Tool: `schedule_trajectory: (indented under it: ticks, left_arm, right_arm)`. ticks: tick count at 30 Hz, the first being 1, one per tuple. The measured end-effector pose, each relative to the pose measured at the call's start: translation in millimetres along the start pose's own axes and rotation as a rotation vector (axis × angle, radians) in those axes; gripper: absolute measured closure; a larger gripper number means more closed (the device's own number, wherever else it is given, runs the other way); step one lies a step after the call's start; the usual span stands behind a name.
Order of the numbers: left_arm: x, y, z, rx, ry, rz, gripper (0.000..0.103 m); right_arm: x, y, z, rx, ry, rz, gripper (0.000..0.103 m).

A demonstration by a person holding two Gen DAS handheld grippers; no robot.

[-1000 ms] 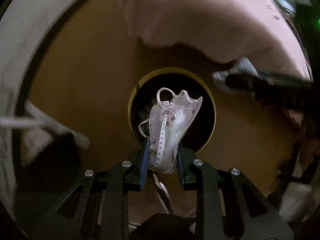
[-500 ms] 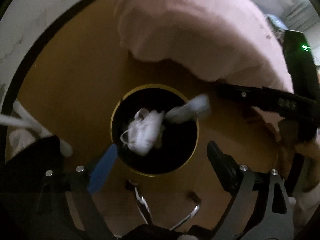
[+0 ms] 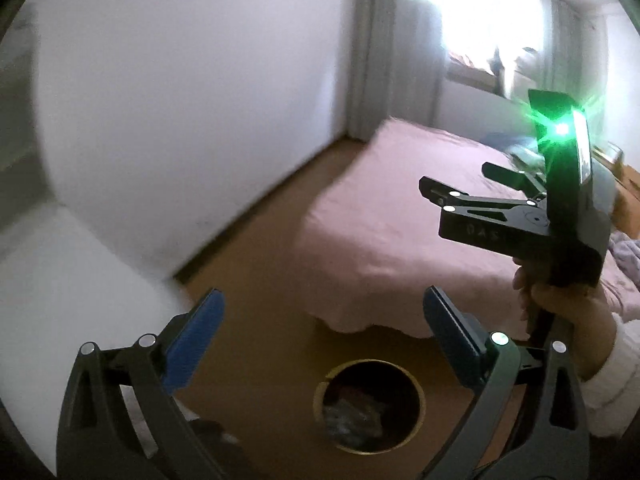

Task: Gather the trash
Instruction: 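Swing both tools back up toward the desk, then grasp the clear oval plastic ring with left tool while right tool grasps the white tissue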

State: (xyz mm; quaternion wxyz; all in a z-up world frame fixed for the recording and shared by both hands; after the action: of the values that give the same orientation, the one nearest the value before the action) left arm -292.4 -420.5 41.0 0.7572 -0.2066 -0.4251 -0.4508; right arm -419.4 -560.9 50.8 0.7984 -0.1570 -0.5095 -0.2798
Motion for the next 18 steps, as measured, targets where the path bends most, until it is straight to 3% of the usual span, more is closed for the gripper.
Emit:
schedule_trajectory:
  ticks: [2, 5, 12, 15, 18]
  left_arm:
    - [-1.8, 45.8, 20.0, 0.077, 0.021, 0.073, 0.007]
    - [-17.0, 124.3, 51.7, 0.214, 0.032, 0.212, 0.007]
    - [-79.9, 303.5, 133.9, 0.628, 0.093, 0.441, 0.007]
    - [-106.9, 365.0, 160.2, 0.728, 0.132, 0.516, 0.007]
    - [-130.4, 408.8, 172.0, 0.753, 0.166, 0.542, 0.007]
  right_arm:
    - [14.7, 40.5, -6.9, 0.126, -0.003, -0.013, 0.007]
    - [26.2, 109.6, -23.5, 0.326, 0.062, -0.017, 0.007]
    - [32.9, 263.6, -43.9, 0.551, 0.123, 0.192, 0.007]
    - [34.6, 316.5, -42.0, 0.628, 0.145, 0.239, 0.007]
    - [28.7, 363.6, -39.4, 0.691, 0.166, 0.269, 0.007]
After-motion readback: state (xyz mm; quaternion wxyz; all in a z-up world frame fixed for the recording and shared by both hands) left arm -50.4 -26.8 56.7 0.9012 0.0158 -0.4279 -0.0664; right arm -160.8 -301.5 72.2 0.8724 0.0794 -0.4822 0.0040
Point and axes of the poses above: each gripper's, at about its wrist camera, not at the fingertips, and z roughly against the way its jaws point, y to its left, x to its top, the point moved 7 cm from there along -z, roughly the way its jaws point, and after that the axes turned 14 degrees about x, right-handed, at the moved point
